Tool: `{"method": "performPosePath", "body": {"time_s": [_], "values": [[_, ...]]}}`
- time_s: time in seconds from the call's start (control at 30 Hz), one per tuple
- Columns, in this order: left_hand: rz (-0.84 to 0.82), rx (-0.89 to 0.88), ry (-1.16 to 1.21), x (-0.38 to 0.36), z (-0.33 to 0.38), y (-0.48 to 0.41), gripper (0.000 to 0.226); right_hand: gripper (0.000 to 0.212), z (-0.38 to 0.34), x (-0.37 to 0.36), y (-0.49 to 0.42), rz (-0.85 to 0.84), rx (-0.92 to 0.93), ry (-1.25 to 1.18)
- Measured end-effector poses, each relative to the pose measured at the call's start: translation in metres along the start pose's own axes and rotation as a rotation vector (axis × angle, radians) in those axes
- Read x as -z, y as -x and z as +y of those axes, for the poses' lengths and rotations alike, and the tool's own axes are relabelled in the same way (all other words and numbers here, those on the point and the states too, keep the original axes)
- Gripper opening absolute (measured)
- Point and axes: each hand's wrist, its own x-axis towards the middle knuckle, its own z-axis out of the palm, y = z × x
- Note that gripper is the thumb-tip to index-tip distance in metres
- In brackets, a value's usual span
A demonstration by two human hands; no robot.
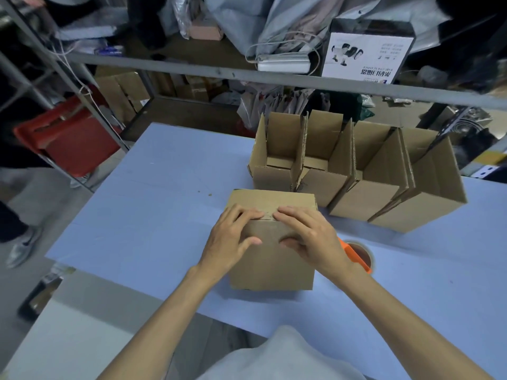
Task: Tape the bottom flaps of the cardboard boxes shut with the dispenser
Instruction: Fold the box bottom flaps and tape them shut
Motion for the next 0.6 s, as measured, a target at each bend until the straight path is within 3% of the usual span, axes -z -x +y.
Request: {"method": "performPosePath", "body": {"time_s": [0.1, 0.17, 0.27, 0.37, 0.5, 0.6], "values": [[-0.073, -0.033, -0.063, 0.002, 0.001, 0.002, 0.074, 0.083, 0.003, 0.005, 0.005, -0.109, -0.008, 0.056], [-0.071, -0.045, -0.056, 0.002, 0.009, -0.002, 0.07, 0.064, -0.005, 0.004, 0.006, 0.035, -0.125, -0.015], [0.021, -0.029, 0.007, 0.001, 0.022, -0.009, 0.041, 0.039, -0.019, -0.003, -0.001, 0.23, -0.282, -0.003], [0.113, 0.01, -0.025, -0.001, 0.025, -0.009, 0.022, 0.022, -0.019, -0.01, -0.003, 0.221, -0.248, -0.046], [0.185, -0.003, -0.088, -0.001, 0.022, 0.0, 0.017, 0.03, -0.009, -0.004, 0.007, 0.09, -0.135, -0.137], [0.231, -0.044, -0.131, -0.004, 0.03, -0.002, 0.015, 0.025, -0.013, 0.004, 0.005, 0.121, -0.165, -0.11]]}}
